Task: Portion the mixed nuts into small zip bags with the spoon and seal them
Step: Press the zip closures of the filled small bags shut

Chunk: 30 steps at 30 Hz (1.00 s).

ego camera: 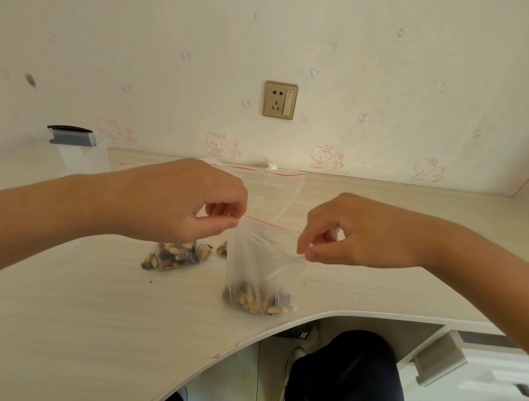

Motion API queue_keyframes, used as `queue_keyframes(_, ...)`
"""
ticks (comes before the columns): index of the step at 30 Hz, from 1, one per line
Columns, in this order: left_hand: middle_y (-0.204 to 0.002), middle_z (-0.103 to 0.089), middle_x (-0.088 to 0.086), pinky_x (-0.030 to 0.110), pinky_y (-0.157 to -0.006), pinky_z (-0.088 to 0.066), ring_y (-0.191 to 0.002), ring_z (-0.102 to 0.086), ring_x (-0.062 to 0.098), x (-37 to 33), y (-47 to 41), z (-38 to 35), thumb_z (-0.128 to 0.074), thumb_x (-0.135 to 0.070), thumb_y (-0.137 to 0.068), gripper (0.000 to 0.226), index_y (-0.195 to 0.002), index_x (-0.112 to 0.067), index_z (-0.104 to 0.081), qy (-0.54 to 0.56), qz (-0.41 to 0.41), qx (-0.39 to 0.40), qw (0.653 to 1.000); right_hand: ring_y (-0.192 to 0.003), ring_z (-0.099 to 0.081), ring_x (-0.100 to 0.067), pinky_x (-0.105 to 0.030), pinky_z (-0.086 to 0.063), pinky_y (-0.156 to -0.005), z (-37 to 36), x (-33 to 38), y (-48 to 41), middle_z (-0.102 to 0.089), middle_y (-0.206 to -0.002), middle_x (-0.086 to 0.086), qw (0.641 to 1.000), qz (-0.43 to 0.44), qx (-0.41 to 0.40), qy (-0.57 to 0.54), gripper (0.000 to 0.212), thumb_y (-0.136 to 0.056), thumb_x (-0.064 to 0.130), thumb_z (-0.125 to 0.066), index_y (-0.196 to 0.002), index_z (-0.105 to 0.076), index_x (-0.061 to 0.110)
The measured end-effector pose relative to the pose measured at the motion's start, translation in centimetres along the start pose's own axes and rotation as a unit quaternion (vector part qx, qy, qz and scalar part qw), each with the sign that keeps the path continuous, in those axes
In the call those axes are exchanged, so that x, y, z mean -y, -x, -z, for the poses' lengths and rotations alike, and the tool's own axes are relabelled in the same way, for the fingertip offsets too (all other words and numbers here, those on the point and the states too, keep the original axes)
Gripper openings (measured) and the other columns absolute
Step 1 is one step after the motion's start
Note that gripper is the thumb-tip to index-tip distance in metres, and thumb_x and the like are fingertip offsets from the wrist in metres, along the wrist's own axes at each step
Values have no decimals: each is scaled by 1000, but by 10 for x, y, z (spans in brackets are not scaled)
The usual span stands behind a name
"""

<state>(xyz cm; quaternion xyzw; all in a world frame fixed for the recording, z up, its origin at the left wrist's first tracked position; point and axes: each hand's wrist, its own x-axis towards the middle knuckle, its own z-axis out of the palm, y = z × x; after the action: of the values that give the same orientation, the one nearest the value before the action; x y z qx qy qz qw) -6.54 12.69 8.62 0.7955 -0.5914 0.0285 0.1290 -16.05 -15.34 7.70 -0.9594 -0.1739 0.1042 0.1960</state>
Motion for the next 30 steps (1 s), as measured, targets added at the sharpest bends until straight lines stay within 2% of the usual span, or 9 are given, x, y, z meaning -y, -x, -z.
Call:
queue_keyframes(3, -82, -60, -18, 5, -73, -38, -83, -60, 11, -4, -2, 0, -60, -29, -98, 11, -87, -30, -59, 0, -8, -2, 1000, -89, -60, -3, -25, -45, -83, 2, 4, -5, -66, -94, 18, 998, -19, 38, -52, 12, -96, 40, -70, -91, -79, 34)
queue_keyframes(7, -81, -59, -19, 9, -73, -39, -82, -59, 8, -7, -4, -3, -58, -32, -100, 12, -88, -32, -58, -12, -4, -14, 1000, -103, -61, -5, -26, -42, -87, -10, 9, -13, -69, -111, 14, 995, 21, -6, -102, 15, -91, 45, -75, -99, -80, 33)
queue_keyframes(9, -82, -59, -20, 11, -73, -40, -83, -58, 8, -8, -5, -5, -55, -35, -101, 13, -89, -33, -57, -16, -5, -17, 1000, -94, -63, -8, -28, -46, -83, -18, 12, -19, -72, -105, 11, 989, 51, -66, -125, 14, -90, 38, -78, -98, -81, 26)
queue_keyframes(11, -83, -60, -18, 11, -72, -39, -82, -58, 10, -10, -6, -7, -54, -38, -99, 11, -91, -32, -58, -16, -7, -13, 1000, -87, -62, -8, -21, -44, -77, -24, 16, -26, -72, -95, 12, 983, 80, -116, -122, 9, -91, 31, -79, -95, -82, 22)
queue_keyframes(14, -82, -59, -17, 9, -72, -37, -80, -55, 7, -11, -8, -7, -54, -36, -99, 12, -91, -29, -60, -11, -10, -17, 1000, -82, -62, -9, -18, -41, -75, -29, 23, -32, -72, -92, 11, 973, 115, -144, -141, 5, -89, 19, -81, -93, -83, 17)
queue_keyframes(19, -84, -59, -17, 7, -73, -38, -83, -57, 9, -10, -5, -8, -57, -33, -103, 11, -91, -33, -57, 0, -3, -7, 1000, -73, -63, -15, -41, -51, -74, -25, 25, -34, -74, -81, 1, 970, 91, -146, -171, 6, -84, 19, -85, -84, -80, 16)
queue_keyframes(22, -84, -60, -19, 7, -74, -38, -87, -58, 8, -9, -2, -9, -59, -33, -102, 11, -92, -33, -56, 10, 2, -3, 1000, -74, -64, -12, -38, -53, -76, -22, 24, -29, -73, -77, 5, 980, 104, -141, -99, 9, -86, 23, -84, -83, -80, 15)
queue_keyframes(26, -87, -68, -17, 4, -70, -42, -89, -67, 8, -7, 1, -14, -68, -26, -97, 7, -91, -29, -65, 113, 54, -55, 991, -73, -67, -16, -38, -56, -73, -16, 15, -20, -73, -76, 8, 973, 105, -182, -96, 5, -86, 19, -84, -83, -81, 15)
queue_keyframes(30, -90, -71, -10, 19, -73, -53, -82, -69, 13, -10, 1, -36, -76, -22, -92, 18, -103, -31, -65, 264, 144, -126, 945, -72, -66, -17, -36, -54, -72, -21, 14, -18, -71, -76, 6, 968, 111, -210, -83, 7, -86, 17, -84, -80, -80, 15)
